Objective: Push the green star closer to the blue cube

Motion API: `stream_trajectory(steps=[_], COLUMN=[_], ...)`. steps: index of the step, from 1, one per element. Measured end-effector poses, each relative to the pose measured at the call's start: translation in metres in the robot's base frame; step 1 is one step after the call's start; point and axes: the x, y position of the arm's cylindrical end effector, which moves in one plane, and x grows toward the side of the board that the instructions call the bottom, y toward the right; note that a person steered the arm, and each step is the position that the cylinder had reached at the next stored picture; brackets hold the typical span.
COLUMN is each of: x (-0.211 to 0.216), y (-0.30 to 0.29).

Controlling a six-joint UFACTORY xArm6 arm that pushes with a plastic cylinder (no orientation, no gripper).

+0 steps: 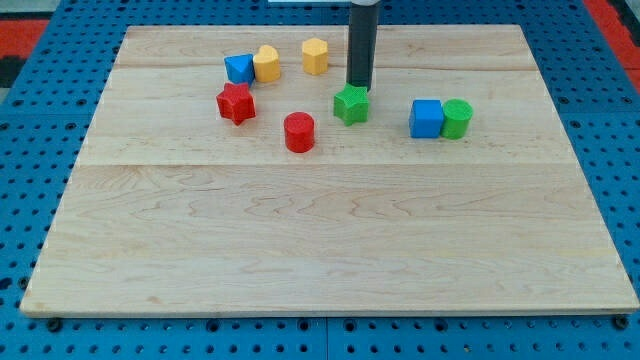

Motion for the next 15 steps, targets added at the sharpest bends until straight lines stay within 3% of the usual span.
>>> stream_trajectory(steps=[4, 15], x=[-0.004, 0.052], y=[-0.046, -0.01])
